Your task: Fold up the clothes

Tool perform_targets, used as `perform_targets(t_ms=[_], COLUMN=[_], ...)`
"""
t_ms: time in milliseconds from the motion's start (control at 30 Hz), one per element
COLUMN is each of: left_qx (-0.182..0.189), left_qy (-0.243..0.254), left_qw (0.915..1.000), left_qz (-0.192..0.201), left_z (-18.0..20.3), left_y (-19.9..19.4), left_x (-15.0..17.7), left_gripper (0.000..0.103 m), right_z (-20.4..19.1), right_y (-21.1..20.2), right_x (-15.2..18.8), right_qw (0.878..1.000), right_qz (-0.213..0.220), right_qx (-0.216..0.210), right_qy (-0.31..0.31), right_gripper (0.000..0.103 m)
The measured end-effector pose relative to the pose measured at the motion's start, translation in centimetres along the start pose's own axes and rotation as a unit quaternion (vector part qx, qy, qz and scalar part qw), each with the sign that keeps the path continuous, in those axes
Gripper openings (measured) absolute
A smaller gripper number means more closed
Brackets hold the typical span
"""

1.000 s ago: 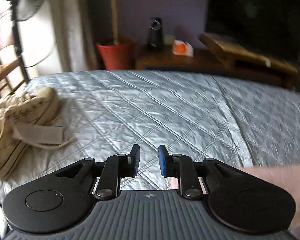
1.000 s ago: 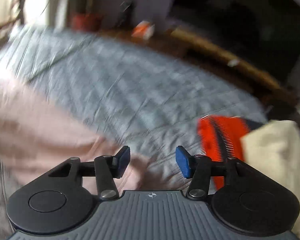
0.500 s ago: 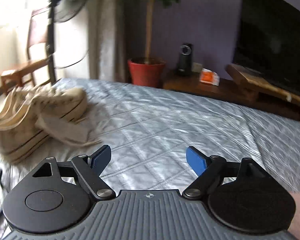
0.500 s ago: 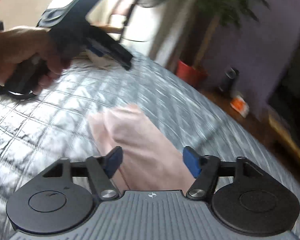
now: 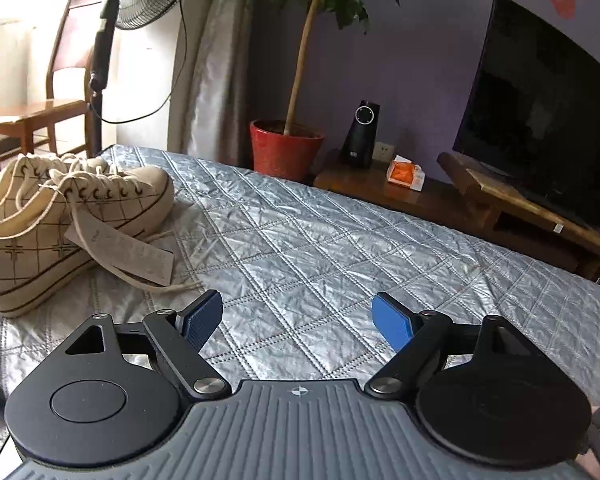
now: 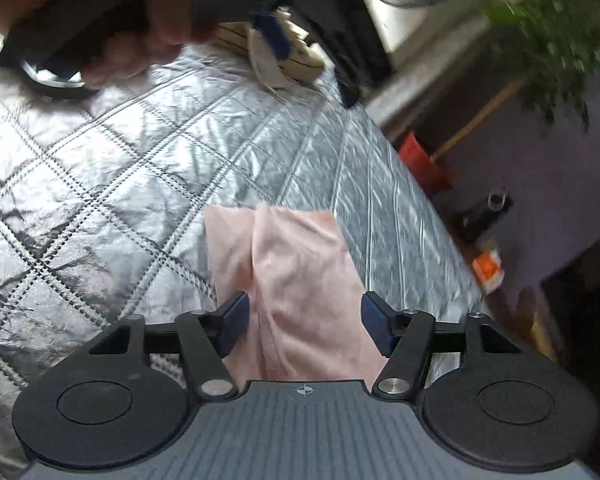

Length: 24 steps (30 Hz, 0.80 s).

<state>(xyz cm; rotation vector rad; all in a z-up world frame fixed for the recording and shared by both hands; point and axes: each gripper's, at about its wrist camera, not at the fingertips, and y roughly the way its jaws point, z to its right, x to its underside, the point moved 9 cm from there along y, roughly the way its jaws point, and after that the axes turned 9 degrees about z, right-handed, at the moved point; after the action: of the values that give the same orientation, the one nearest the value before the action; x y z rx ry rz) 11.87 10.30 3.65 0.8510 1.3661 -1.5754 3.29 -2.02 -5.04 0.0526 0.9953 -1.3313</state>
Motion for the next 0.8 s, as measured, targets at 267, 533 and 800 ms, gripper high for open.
perform_targets(t_ms=[267, 533, 800], left_qx=[0.017, 0.014, -0.003], left_qy=[0.002, 0.003, -0.006], left_qw=[0.9998, 0.9999, 1.0], left_qz=[-0.008, -0.004, -0.003], left_z=[1.0, 1.3, 0.2], left_y=[0.5, 0.7, 0.8], left_x=[0.5, 0.5, 0.3], left_gripper=[0.086, 0.086, 0.086], right_z=[7.0, 7.5, 1.8], right_y=[-0.1, -0.5, -0.3], right_x=[2.9, 2.8, -0.9], right_qw=[0.949, 0.948, 0.996], right_qz=[-0.03, -0.024, 0.001], right_qx=[0.035, 0.045, 0.021], right_qy=[0.311, 0.316, 0.09], right_gripper=[0.065, 0.076, 0.039])
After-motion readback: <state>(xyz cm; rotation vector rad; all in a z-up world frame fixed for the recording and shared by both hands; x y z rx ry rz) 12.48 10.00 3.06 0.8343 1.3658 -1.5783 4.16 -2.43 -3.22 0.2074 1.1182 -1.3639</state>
